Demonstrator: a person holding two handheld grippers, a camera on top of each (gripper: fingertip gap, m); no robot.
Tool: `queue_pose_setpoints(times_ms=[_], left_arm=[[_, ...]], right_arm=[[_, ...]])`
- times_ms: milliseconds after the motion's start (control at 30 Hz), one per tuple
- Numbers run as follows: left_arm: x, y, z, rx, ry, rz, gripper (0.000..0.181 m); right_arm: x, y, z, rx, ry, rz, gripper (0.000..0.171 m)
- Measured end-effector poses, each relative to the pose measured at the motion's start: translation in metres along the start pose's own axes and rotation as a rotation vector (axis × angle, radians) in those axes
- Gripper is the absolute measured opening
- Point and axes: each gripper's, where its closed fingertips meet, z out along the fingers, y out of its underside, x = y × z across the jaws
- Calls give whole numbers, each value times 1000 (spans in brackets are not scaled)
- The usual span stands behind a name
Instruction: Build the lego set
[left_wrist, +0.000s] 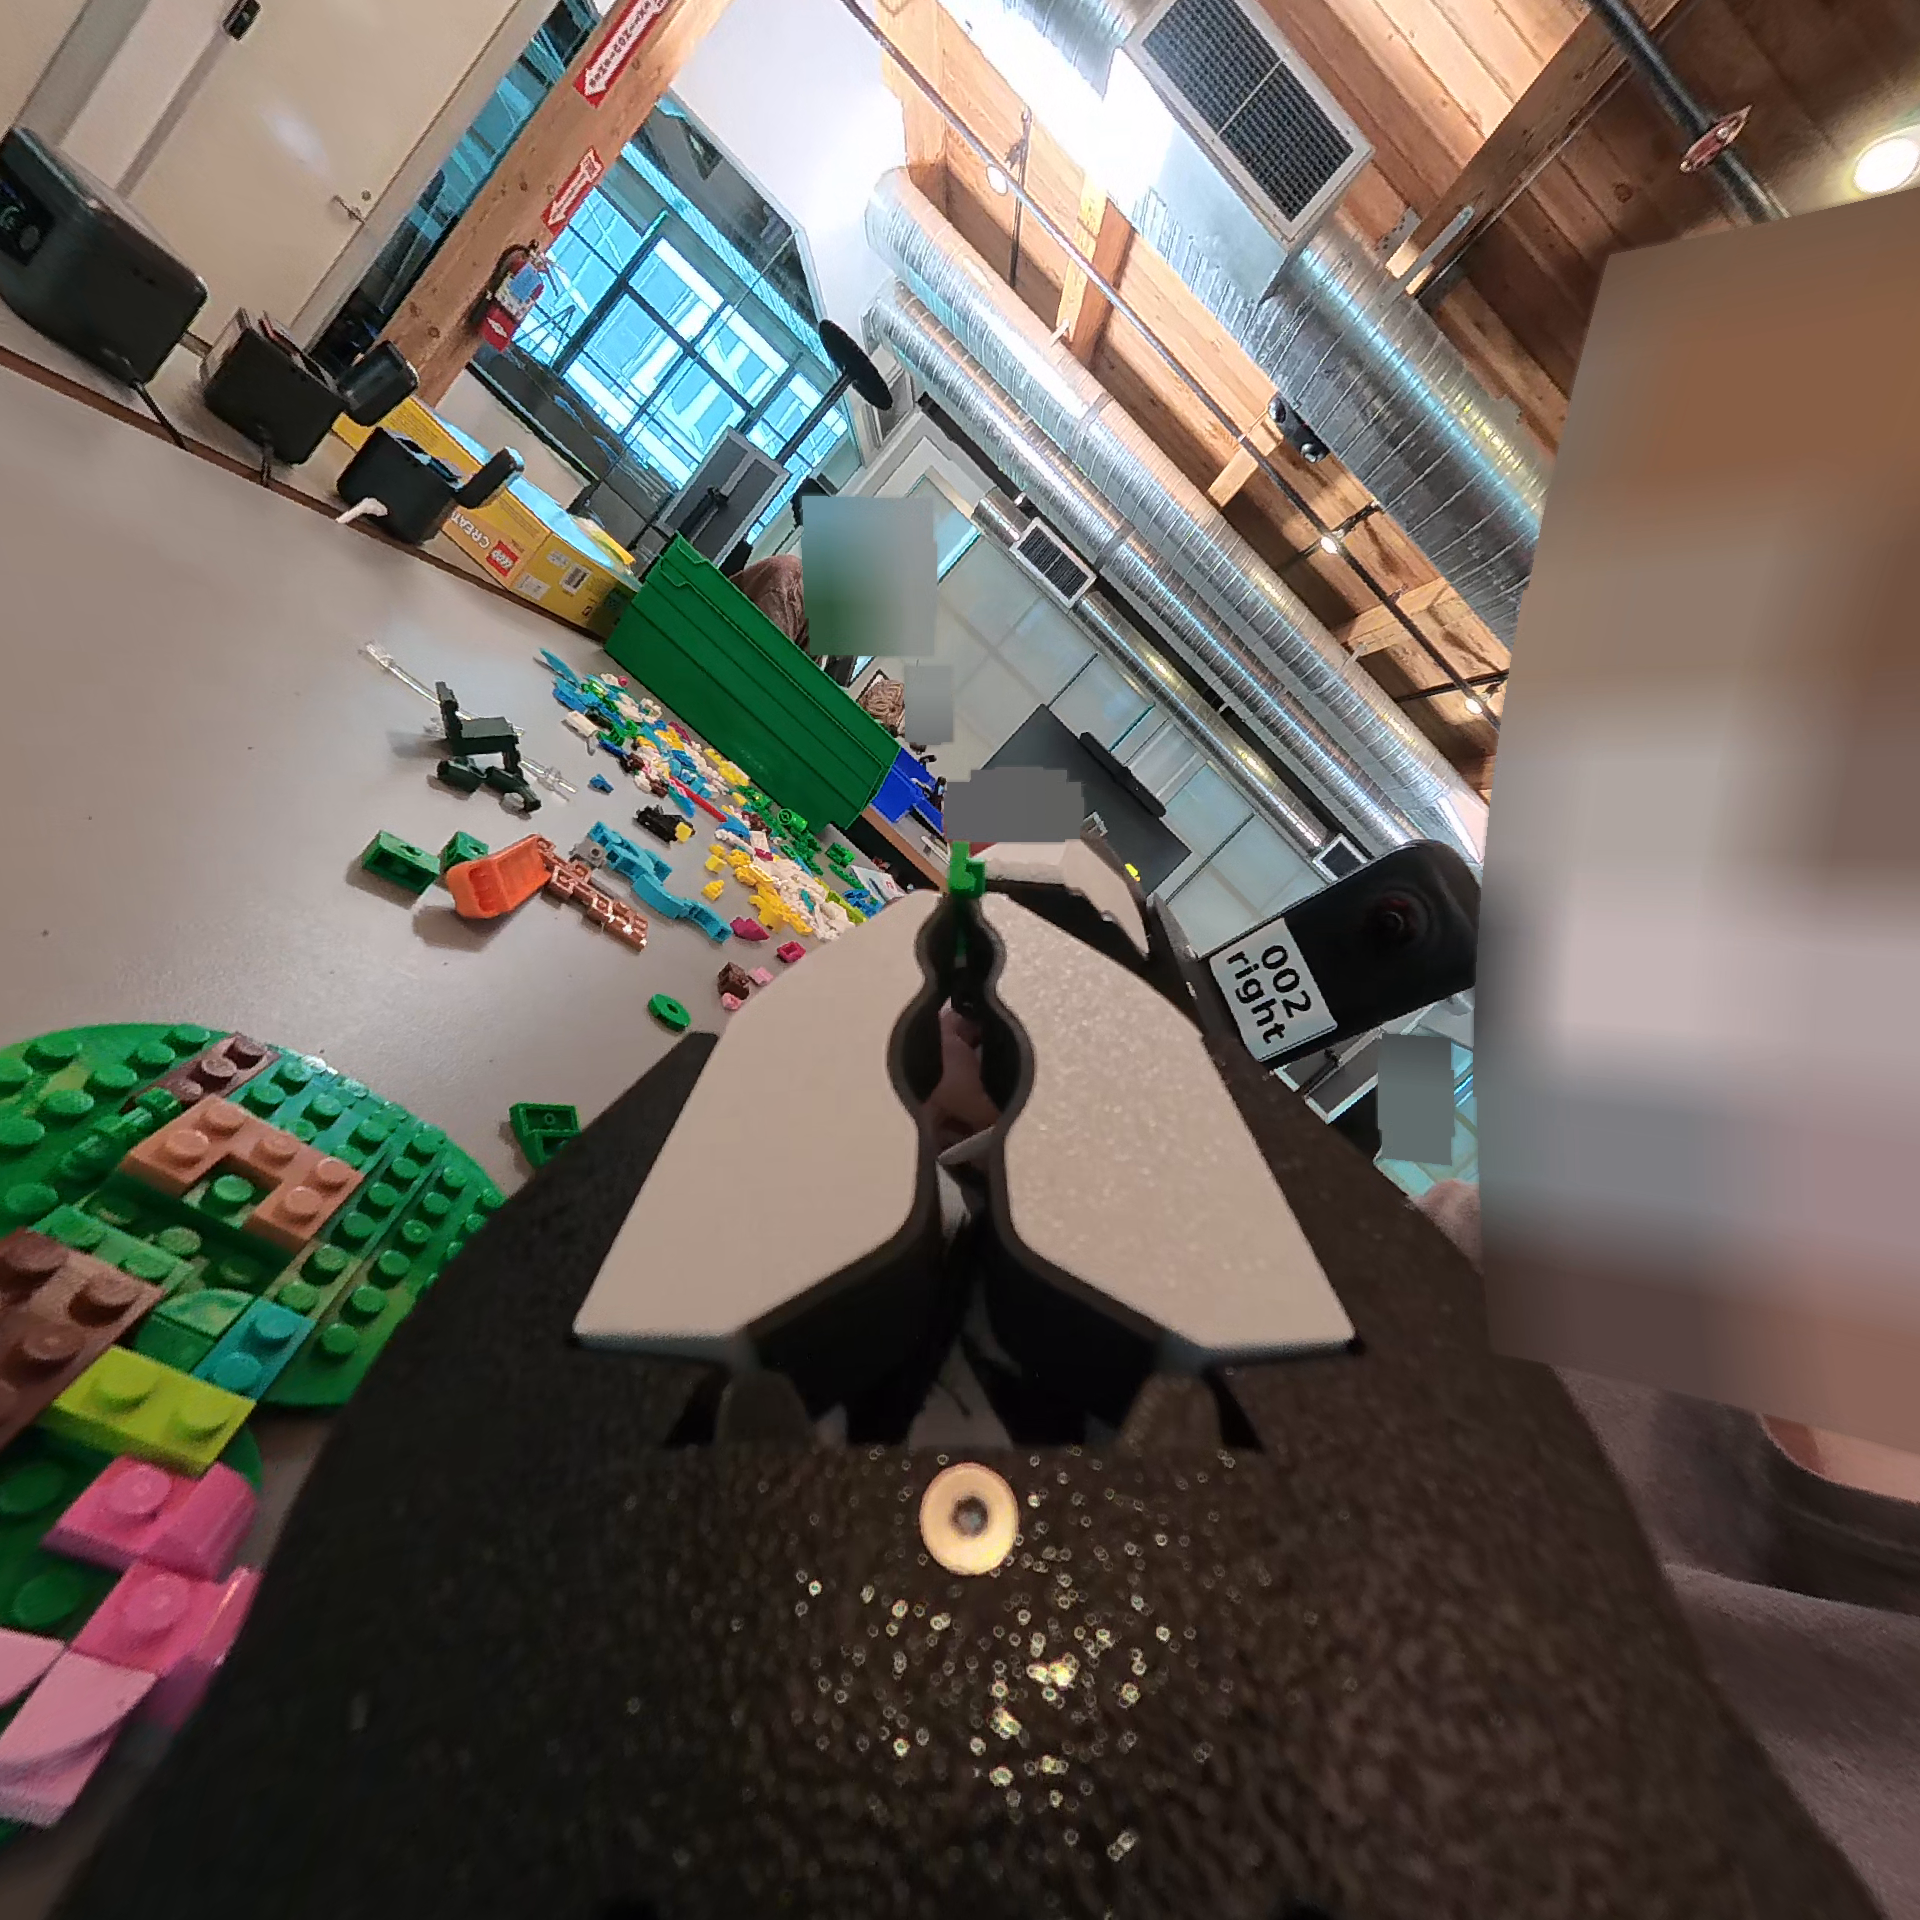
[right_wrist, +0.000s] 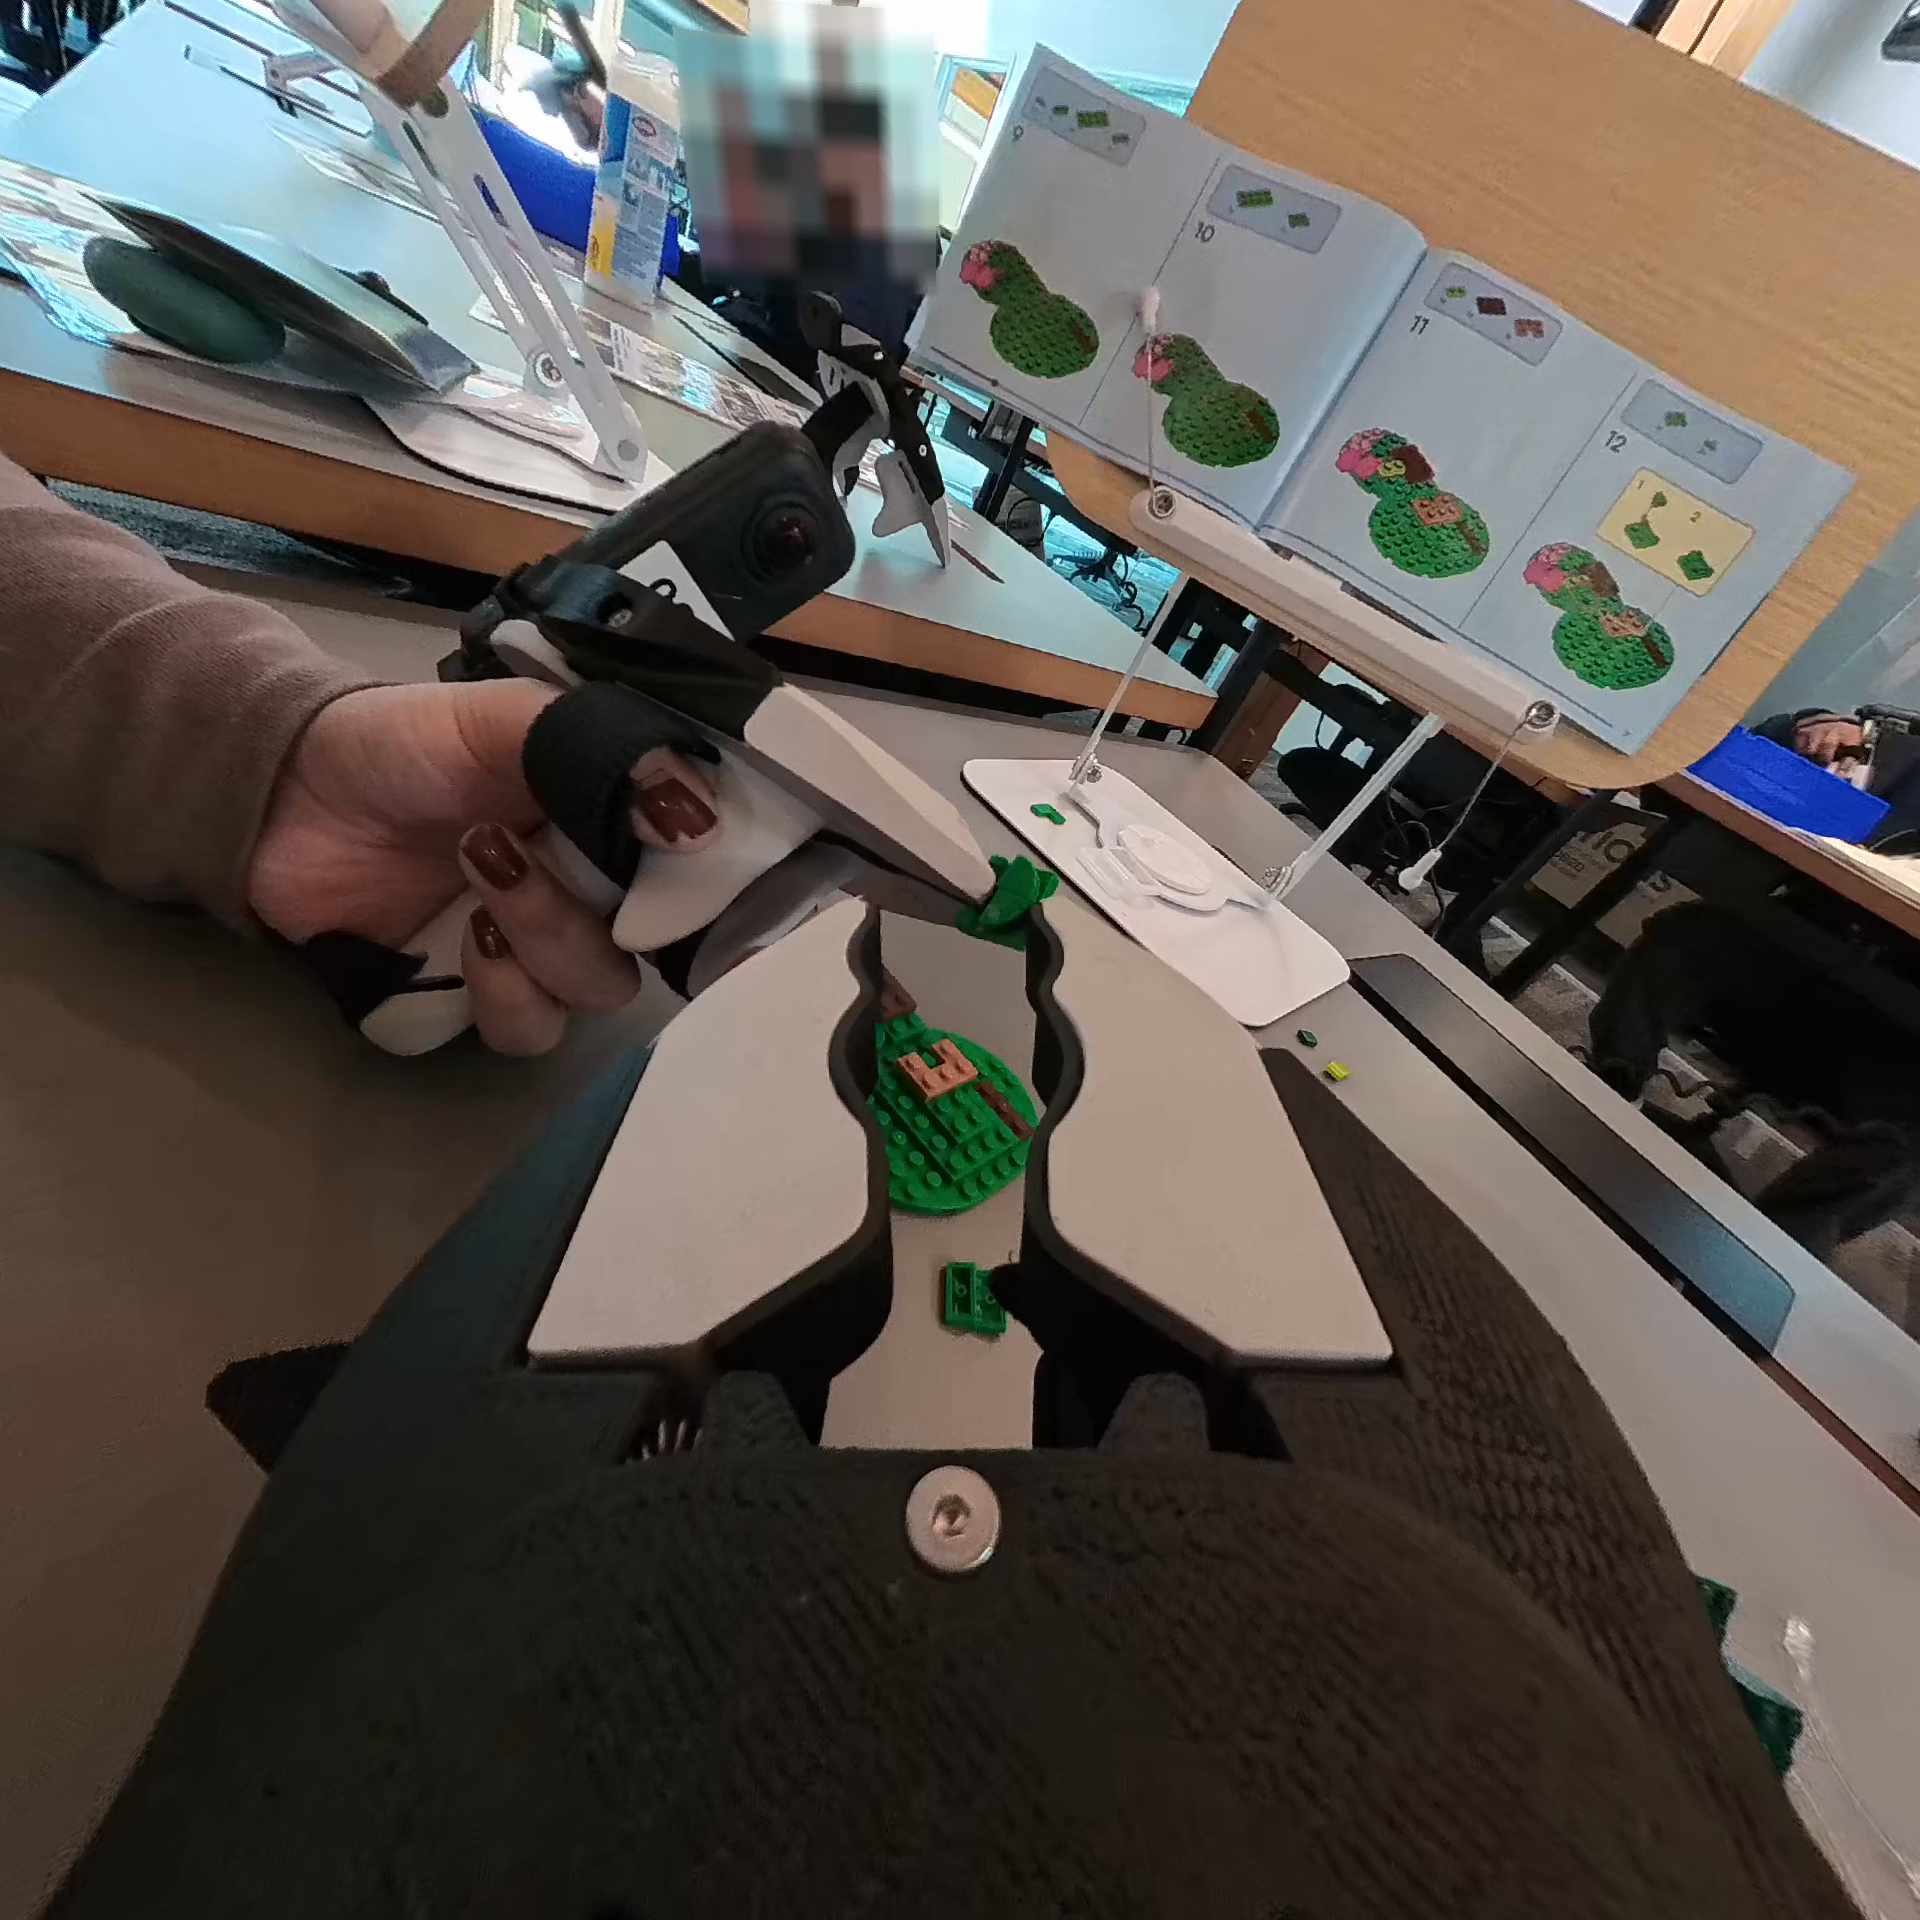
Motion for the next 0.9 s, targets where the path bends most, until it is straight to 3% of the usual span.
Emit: queue_pose_setpoints(times_ms=[33, 667, 900], left_arm=[[0, 0, 0, -3, -4, 1, 1], [-6, 4, 1, -42, -34, -18, 1], [-11, 34, -7, -363, 16, -263, 1]], right_arm=[[0, 1, 0, -4, -3, 0, 25], [-2, 8, -1, -49, -40, -40, 27], [-11, 18, -17, -70, -252, -45, 20]])
